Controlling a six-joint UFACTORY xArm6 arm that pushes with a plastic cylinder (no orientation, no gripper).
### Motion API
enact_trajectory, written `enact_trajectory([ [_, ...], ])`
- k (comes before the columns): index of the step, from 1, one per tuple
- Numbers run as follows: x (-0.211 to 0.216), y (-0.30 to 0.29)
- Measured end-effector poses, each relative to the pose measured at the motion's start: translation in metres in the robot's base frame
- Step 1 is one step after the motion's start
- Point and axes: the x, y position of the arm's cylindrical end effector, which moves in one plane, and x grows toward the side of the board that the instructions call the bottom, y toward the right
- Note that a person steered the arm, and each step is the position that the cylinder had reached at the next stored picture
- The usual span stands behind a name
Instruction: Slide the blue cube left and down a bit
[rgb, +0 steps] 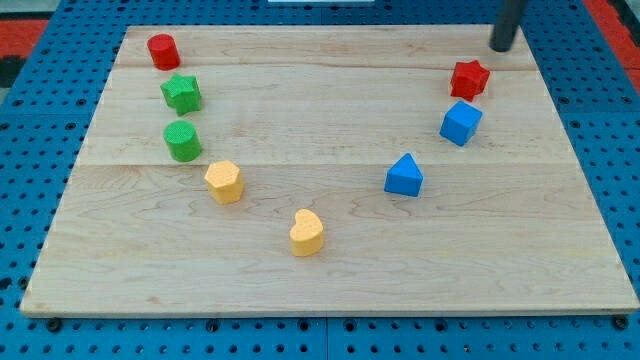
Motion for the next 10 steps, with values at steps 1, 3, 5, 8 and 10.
enact_trajectory([
  [1,0.064,0.016],
  [3,0.145,-0.027],
  [5,0.136,-0.117],
  [8,0.102,-0.196],
  [10,0.095,-0.167],
])
